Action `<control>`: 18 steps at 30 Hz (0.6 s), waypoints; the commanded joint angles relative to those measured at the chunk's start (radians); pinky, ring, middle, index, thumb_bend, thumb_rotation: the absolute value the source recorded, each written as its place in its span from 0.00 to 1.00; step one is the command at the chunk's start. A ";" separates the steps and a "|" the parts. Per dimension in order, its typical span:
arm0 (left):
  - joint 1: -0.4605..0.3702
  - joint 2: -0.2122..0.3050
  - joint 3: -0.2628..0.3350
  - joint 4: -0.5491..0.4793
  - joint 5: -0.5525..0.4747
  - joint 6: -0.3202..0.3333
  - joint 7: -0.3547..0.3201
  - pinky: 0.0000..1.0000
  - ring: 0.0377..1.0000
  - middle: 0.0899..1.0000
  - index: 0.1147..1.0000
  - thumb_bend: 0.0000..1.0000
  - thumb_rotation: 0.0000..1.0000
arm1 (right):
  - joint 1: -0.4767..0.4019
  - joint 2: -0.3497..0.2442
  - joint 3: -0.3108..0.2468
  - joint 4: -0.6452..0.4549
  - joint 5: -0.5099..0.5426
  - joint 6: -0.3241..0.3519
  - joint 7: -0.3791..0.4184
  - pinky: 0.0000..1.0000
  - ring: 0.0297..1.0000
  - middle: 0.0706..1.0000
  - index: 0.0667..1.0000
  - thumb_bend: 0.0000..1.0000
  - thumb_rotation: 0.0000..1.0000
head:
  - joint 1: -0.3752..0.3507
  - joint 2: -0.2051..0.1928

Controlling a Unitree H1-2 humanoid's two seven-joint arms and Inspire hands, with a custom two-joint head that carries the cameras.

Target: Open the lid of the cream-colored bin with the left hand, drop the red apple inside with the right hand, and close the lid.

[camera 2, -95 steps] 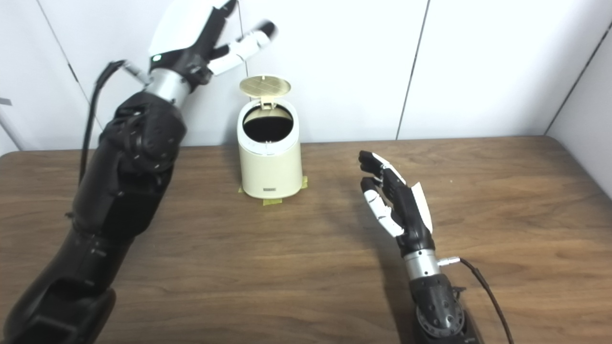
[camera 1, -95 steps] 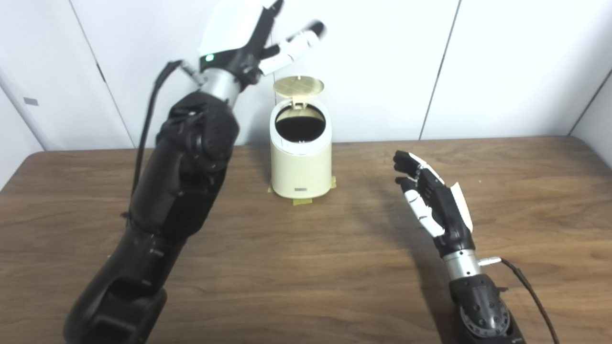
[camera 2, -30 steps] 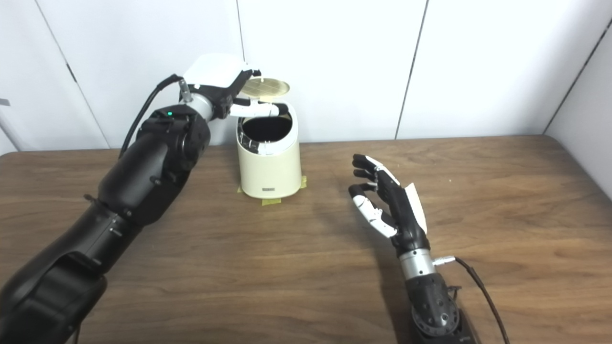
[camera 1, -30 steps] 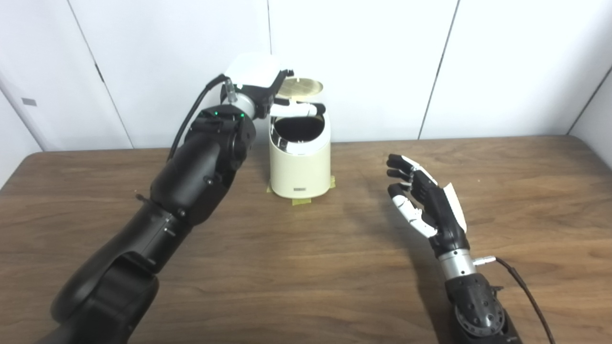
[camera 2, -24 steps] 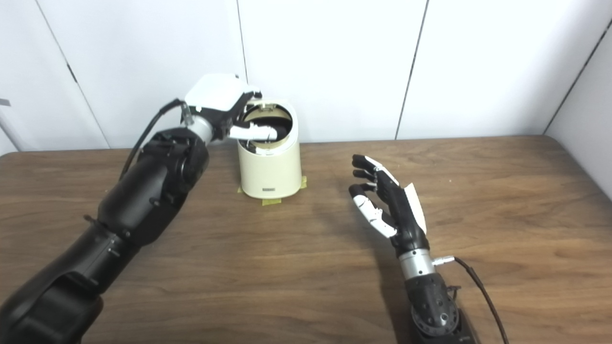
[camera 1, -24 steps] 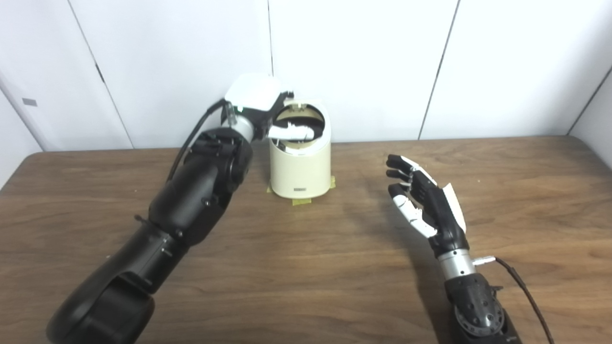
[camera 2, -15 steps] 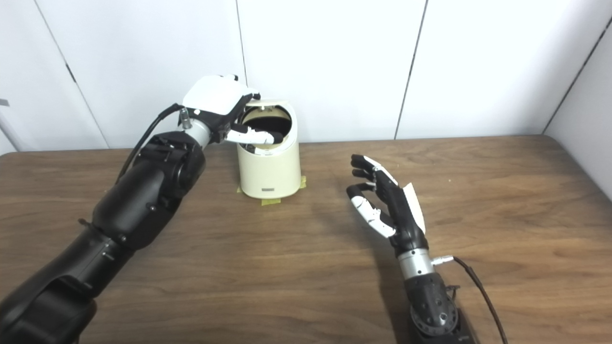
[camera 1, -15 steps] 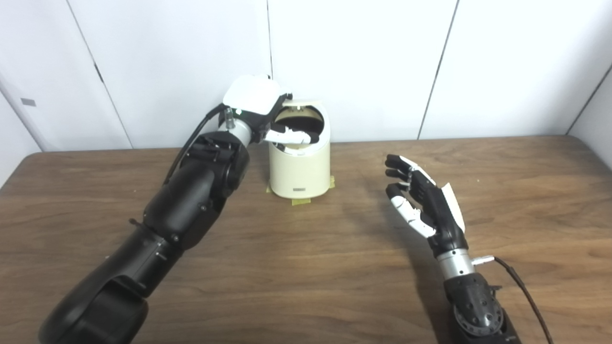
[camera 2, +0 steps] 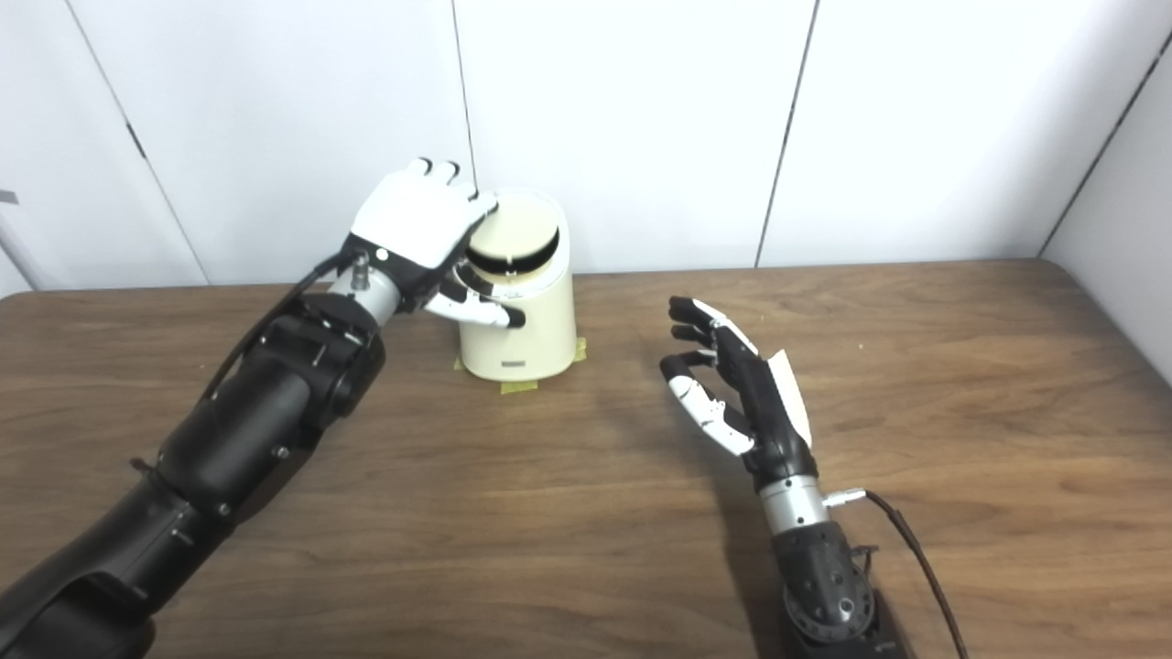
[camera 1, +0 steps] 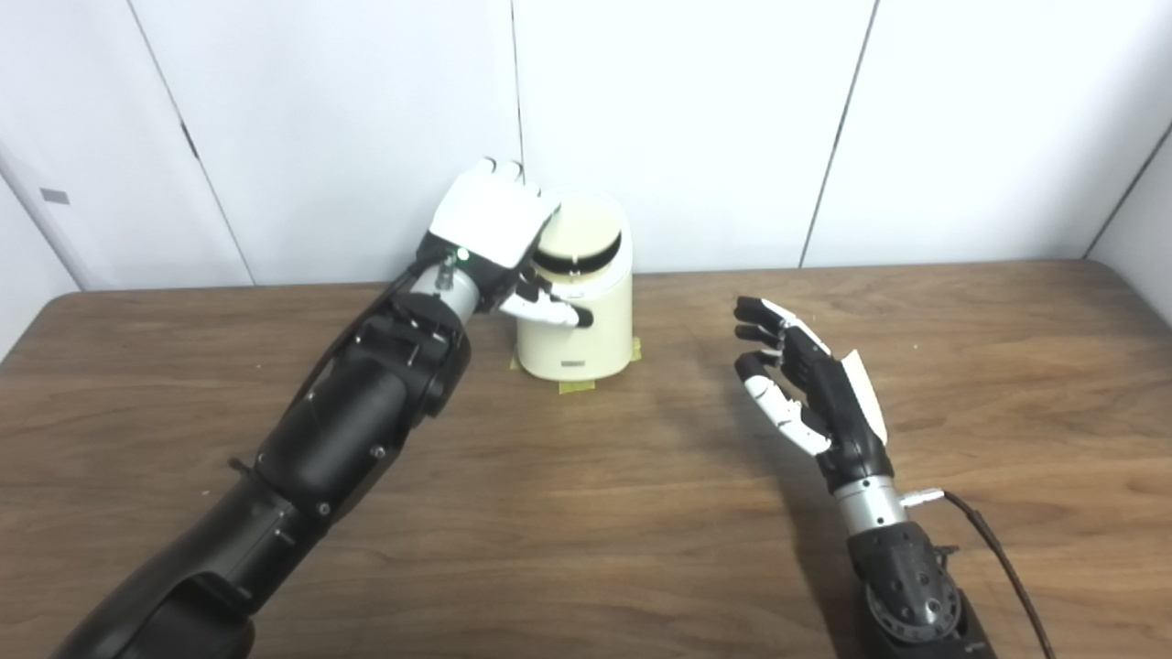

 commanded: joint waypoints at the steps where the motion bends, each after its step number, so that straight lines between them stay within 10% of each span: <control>1: -0.033 0.019 0.004 -0.027 0.025 -0.026 0.000 1.00 1.00 0.92 0.90 0.86 0.91 | -0.021 0.015 0.005 -0.003 -0.003 -0.017 -0.009 0.68 0.79 0.81 0.81 0.27 0.65 | 0.001 0.002; 18: 0.045 0.016 -0.004 -0.080 0.103 -0.112 -0.009 1.00 1.00 0.90 0.85 0.86 0.89 | -0.023 0.017 0.005 -0.008 0.003 -0.010 -0.006 0.69 0.80 0.81 0.80 0.28 0.65 | 0.002 0.006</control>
